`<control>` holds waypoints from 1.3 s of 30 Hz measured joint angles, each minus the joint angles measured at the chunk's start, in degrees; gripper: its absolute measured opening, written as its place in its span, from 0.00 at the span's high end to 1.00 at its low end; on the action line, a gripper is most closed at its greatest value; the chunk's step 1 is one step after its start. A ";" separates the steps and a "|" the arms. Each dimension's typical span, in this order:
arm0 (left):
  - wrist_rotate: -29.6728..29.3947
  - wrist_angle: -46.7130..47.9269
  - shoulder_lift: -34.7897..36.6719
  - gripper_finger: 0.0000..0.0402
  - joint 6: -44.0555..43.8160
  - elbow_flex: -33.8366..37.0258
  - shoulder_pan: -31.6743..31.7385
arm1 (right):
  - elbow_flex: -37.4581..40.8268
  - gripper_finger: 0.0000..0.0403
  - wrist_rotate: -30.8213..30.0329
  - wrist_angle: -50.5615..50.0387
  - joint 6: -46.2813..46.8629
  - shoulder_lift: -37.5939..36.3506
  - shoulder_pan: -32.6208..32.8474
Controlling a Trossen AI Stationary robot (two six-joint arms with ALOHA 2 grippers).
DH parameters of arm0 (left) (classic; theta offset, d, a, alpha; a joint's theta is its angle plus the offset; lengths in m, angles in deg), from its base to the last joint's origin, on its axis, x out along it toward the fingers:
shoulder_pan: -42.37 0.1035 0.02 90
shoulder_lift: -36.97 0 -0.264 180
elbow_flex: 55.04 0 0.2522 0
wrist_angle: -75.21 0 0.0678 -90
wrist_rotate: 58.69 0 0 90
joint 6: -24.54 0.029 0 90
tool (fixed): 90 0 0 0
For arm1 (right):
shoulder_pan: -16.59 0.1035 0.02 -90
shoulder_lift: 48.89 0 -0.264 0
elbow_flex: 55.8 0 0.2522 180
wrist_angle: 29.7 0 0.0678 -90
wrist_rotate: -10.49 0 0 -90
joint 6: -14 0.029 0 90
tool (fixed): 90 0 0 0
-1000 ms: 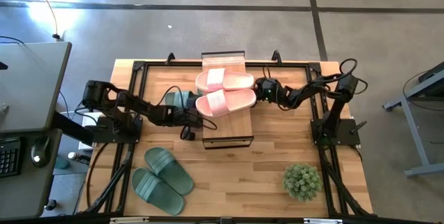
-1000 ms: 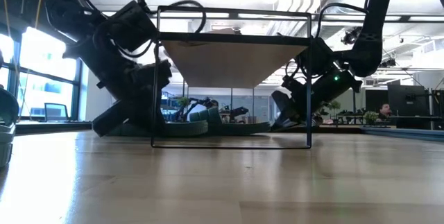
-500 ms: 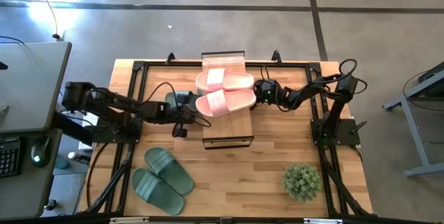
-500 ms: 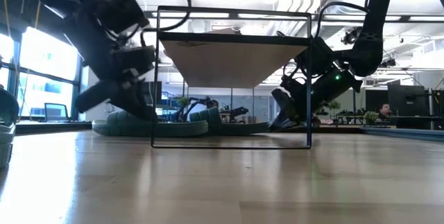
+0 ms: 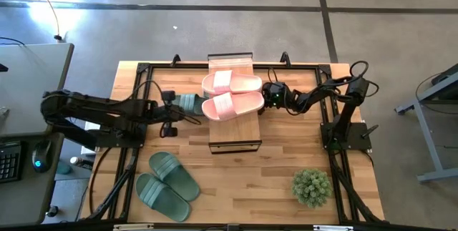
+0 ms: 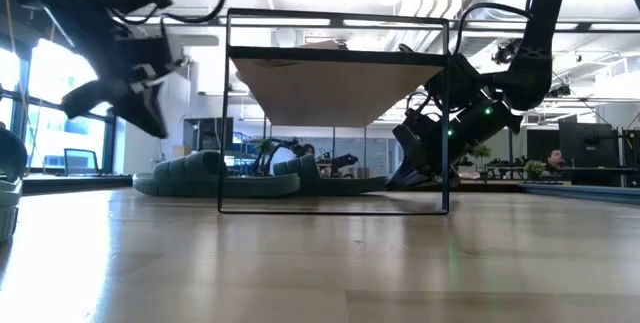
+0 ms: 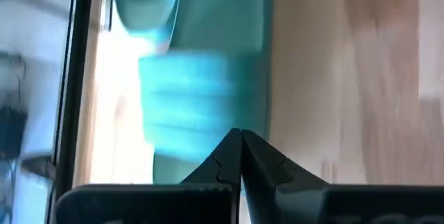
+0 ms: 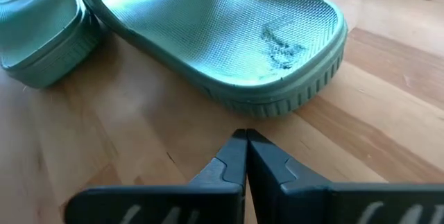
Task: Pick and place slides into the shelf
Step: Put the green slide under the shelf
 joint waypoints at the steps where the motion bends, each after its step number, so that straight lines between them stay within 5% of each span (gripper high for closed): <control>1: -0.14 2.64 1.02 1.00 -1.42 0.00 0.00 | 0.00 1.00 0.07 0.04 0.01 -0.02 -0.01; 5: -0.05 11.69 2.72 1.00 -9.72 0.16 0.00 | 0.00 1.00 0.06 0.04 0.01 -0.02 -0.01; 15: 1.89 10.23 -5.13 1.00 -18.95 0.11 3.90 | 0.00 1.00 0.23 0.09 1.32 -0.02 -0.08; 26: 6.53 -7.06 -17.19 1.00 -12.82 0.08 10.25 | 0.00 1.00 0.42 -1.15 0.99 -0.02 -0.08; 39: 10.81 -17.25 -18.34 1.00 -2.30 0.11 10.12 | 0.00 1.00 0.06 -1.20 1.08 -0.02 -0.08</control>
